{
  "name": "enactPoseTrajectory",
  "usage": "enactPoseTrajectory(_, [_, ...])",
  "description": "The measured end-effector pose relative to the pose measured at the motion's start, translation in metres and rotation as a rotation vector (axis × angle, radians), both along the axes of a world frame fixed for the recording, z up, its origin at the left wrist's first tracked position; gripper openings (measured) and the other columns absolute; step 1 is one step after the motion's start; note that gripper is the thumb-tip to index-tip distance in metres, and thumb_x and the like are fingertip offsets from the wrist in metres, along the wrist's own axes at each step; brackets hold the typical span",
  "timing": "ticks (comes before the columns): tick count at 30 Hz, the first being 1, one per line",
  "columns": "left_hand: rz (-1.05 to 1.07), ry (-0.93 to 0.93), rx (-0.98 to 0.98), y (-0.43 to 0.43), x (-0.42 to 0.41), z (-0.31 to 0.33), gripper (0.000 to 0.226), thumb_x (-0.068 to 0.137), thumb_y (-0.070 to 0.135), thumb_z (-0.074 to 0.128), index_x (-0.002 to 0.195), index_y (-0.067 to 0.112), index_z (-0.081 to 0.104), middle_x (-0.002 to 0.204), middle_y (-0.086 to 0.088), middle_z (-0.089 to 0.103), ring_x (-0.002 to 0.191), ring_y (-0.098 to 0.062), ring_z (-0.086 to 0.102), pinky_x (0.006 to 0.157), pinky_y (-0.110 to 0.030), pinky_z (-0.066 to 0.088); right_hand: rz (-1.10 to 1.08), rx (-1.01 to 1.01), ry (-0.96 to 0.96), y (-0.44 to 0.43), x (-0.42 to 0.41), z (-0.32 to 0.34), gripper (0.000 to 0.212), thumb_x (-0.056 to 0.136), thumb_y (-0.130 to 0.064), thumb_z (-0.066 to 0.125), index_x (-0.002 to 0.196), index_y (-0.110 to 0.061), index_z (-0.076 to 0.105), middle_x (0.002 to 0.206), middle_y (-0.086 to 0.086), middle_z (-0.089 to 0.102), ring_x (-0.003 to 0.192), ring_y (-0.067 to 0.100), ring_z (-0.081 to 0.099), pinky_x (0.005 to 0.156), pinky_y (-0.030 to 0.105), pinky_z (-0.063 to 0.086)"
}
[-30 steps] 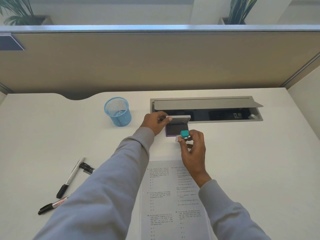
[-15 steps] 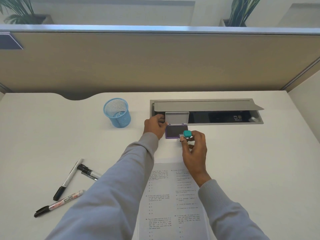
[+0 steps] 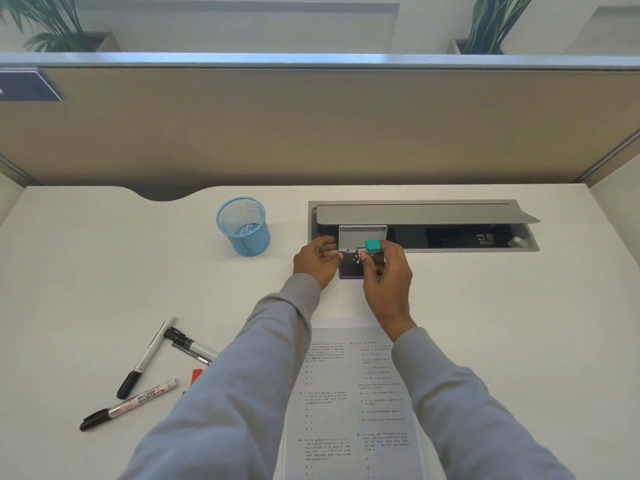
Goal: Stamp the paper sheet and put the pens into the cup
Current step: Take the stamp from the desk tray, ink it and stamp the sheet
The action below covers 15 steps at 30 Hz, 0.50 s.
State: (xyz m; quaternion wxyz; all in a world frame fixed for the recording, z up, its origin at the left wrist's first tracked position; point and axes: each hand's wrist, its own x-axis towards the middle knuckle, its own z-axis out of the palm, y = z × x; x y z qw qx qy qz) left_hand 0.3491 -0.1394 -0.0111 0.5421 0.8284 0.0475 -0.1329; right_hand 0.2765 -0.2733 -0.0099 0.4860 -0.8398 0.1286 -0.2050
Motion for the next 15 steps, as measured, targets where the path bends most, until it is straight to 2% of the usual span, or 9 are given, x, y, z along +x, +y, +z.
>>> enactPoseTrajectory(4, [0.003, -0.015, -0.011, -0.0009, -0.0022, -0.0009, 0.041, 0.087, 0.015, 0.072, 0.127, 0.017, 0.063, 0.114, -0.001, 0.070, 0.096, -0.010, 0.063, 0.094, -0.021, 0.052, 0.004, -0.066, 0.066, 0.0062, 0.0009, -0.0089, 0.031, 0.100, -0.019, 0.064, 0.128, -0.010, 0.056, 0.126, 0.011, 0.059, 0.115, 0.028, 0.063, 0.091, 0.032, 0.061])
enactPoseTrajectory(5, [0.003, -0.022, -0.008, -0.0012, -0.0028, -0.0011, 0.041, 0.087, 0.015, 0.072, 0.126, 0.017, 0.063, 0.112, 0.000, 0.070, 0.095, -0.010, 0.064, 0.094, -0.022, 0.053, -0.002, -0.081, 0.068, 0.0076, 0.0010, -0.0088, 0.032, 0.100, -0.018, 0.064, 0.129, -0.008, 0.056, 0.129, 0.011, 0.057, 0.117, 0.029, 0.061, 0.093, 0.034, 0.060])
enactPoseTrajectory(9, [0.002, -0.034, 0.001, -0.0014, -0.0032, -0.0032, 0.040, 0.086, 0.012, 0.071, 0.125, 0.017, 0.064, 0.107, 0.003, 0.070, 0.091, -0.009, 0.064, 0.092, -0.019, 0.052, -0.060, -0.139, 0.067, 0.0086, 0.0031, -0.0049, 0.036, 0.092, -0.019, 0.073, 0.123, -0.006, 0.060, 0.127, 0.012, 0.048, 0.116, 0.029, 0.055, 0.090, 0.034, 0.060])
enactPoseTrajectory(12, [0.002, -0.036, -0.006, -0.0015, -0.0027, -0.0041, 0.040, 0.085, 0.011, 0.071, 0.124, 0.017, 0.065, 0.104, 0.003, 0.069, 0.090, -0.009, 0.065, 0.093, -0.020, 0.052, -0.066, -0.157, 0.086, 0.0074, 0.0028, -0.0029, 0.034, 0.089, -0.025, 0.076, 0.115, -0.006, 0.063, 0.114, 0.012, 0.052, 0.102, 0.029, 0.059, 0.082, 0.033, 0.061])
enactPoseTrajectory(15, [0.005, -0.033, -0.007, -0.0016, -0.0022, -0.0056, 0.040, 0.085, 0.011, 0.072, 0.123, 0.018, 0.065, 0.104, 0.004, 0.069, 0.090, -0.010, 0.065, 0.092, -0.019, 0.052, -0.079, -0.192, 0.119, 0.0101, 0.0008, -0.0017, 0.026, 0.094, -0.028, 0.071, 0.108, -0.007, 0.067, 0.108, 0.013, 0.059, 0.097, 0.027, 0.062, 0.082, 0.037, 0.062])
